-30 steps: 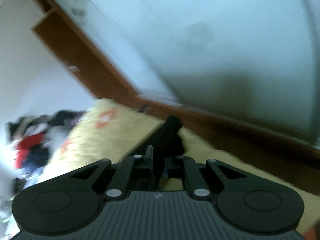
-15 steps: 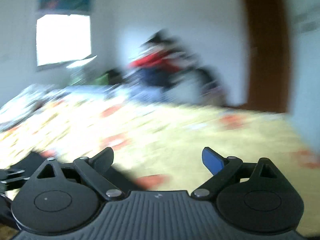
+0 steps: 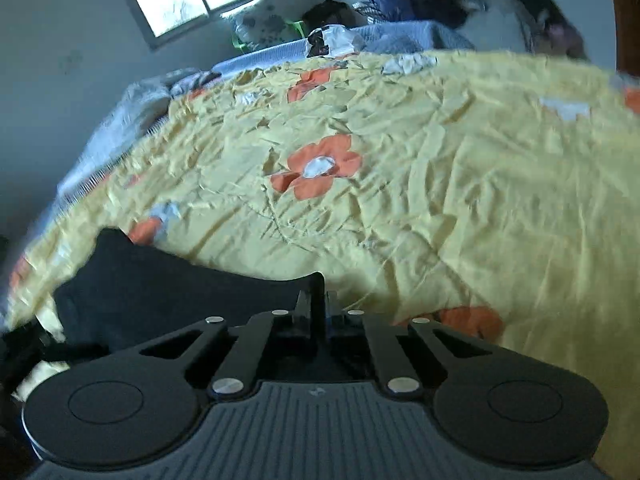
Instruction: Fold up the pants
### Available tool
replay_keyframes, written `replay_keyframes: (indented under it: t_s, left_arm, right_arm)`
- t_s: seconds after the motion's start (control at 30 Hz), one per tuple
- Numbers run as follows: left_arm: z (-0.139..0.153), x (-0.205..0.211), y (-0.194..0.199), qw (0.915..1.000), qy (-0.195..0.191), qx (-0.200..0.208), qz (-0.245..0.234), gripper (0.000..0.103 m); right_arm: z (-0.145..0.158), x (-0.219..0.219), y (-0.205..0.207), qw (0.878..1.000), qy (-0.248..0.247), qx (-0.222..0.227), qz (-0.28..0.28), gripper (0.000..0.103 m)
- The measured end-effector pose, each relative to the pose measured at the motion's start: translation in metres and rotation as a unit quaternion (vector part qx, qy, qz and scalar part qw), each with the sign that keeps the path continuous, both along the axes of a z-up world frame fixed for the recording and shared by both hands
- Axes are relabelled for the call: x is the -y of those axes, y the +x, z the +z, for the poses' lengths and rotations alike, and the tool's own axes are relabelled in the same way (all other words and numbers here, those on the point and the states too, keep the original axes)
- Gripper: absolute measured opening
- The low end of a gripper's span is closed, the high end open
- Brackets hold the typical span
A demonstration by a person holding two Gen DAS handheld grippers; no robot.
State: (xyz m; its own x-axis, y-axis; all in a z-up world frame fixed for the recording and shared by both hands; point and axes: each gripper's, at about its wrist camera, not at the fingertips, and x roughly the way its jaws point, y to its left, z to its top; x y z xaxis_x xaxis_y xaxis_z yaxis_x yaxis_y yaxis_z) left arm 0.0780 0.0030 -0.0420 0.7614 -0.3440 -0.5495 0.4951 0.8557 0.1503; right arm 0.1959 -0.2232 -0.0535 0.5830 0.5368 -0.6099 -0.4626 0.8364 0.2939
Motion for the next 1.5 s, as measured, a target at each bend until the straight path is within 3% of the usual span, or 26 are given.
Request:
replay_keyframes:
  t_s: [0.07,0.13,0.17,0.23,0.33,0.47,0.53,0.57,0.63,0.67,0.73,0.8,0.9,0.97,1.0,1.03,1.13,1.2,1.27,1.4,1.5]
  left_arm:
    - [0.002,0.0,0.006,0.9998,-0.012,-0.006,0.011,0.091]
    - [0.005,0.001,0.01,0.9995,-0.018,-0.012,0.021,0.091]
    - [0.006,0.002,0.012,0.9994,-0.02,-0.015,0.023,0.091]
    - [0.011,0.002,0.014,0.9992,-0.023,-0.013,0.029,0.091]
    - [0.017,-0.002,0.013,0.9988,-0.033,-0.007,0.037,0.091]
    - [0.015,-0.001,0.025,0.998,-0.038,-0.028,0.041,0.091]
    - [0.01,0.004,0.026,0.9987,-0.017,-0.027,0.039,0.092]
    - [0.007,0.006,0.024,0.9991,0.0,-0.023,0.036,0.092]
    - [0.002,0.008,0.019,0.9992,0.024,-0.012,0.031,0.093]
    - [0.002,0.007,0.016,0.9991,0.029,-0.01,0.029,0.093]
    - [0.004,0.005,0.014,0.9992,0.023,-0.016,0.029,0.092]
    - [0.012,0.009,0.013,0.9996,0.007,-0.022,0.018,0.092]
    - [0.021,0.028,0.008,0.9998,-0.01,-0.016,-0.008,0.092]
    - [0.026,0.051,0.003,0.9995,-0.009,-0.008,-0.031,0.092]
    - [0.027,0.064,0.001,0.999,-0.008,-0.001,-0.044,0.093]
    - [0.027,0.076,-0.001,0.9982,-0.003,0.006,-0.059,0.096]
    - [0.009,0.109,-0.008,0.9928,0.058,0.002,-0.105,0.093]
    - [-0.004,0.117,-0.019,0.9882,0.091,0.005,-0.124,0.089]
    - [-0.004,0.117,-0.029,0.988,0.083,0.034,-0.126,0.091]
    - [0.012,0.13,-0.02,0.9913,0.031,0.015,-0.127,0.093]
    - [0.014,0.152,-0.007,0.9914,0.031,-0.003,-0.127,0.093]
  right_arm:
    - [0.007,-0.016,0.002,0.998,-0.058,0.037,-0.014,0.0]
    - [0.012,-0.032,-0.002,0.986,-0.136,0.085,-0.043,0.0]
    - [0.012,-0.036,0.001,0.983,-0.15,0.096,-0.055,0.001]
    - [0.015,-0.029,0.004,0.986,-0.122,0.085,-0.078,0.001]
    - [0.035,-0.007,-0.026,0.982,-0.105,0.125,-0.094,0.002]
    - [0.045,0.016,-0.094,0.985,-0.128,0.108,-0.041,0.007]
    - [0.033,0.022,-0.125,0.985,-0.153,0.074,-0.009,0.02]
    - [0.024,0.026,-0.139,0.985,-0.168,0.051,0.005,0.035]
    - [0.006,0.035,-0.171,0.977,-0.212,0.018,0.021,0.052]
    - [0.002,0.043,-0.185,0.976,-0.217,0.017,0.019,0.054]
    - [0.0,0.062,-0.213,0.977,-0.212,-0.011,0.019,0.056]
    - [0.003,0.076,-0.234,0.976,-0.218,-0.005,0.001,0.056]
    - [0.014,0.102,-0.246,0.982,-0.162,0.035,-0.094,0.057]
    - [0.017,0.121,-0.246,0.98,-0.089,0.065,-0.164,0.068]
    - [0.016,0.127,-0.244,0.977,-0.072,0.069,-0.188,0.08]
    - [0.01,0.133,-0.24,0.973,-0.062,0.065,-0.212,0.085]
    - [-0.011,0.14,-0.229,0.976,-0.074,0.006,-0.204,0.085]
    - [-0.01,0.133,-0.241,0.979,-0.119,0.023,-0.162,0.085]
    - [-0.001,0.142,-0.252,0.98,-0.114,0.036,-0.158,0.086]
    - [0.015,0.179,-0.25,0.968,-0.039,0.07,-0.238,0.086]
    - [0.005,0.191,-0.22,0.965,-0.066,0.048,-0.251,0.086]
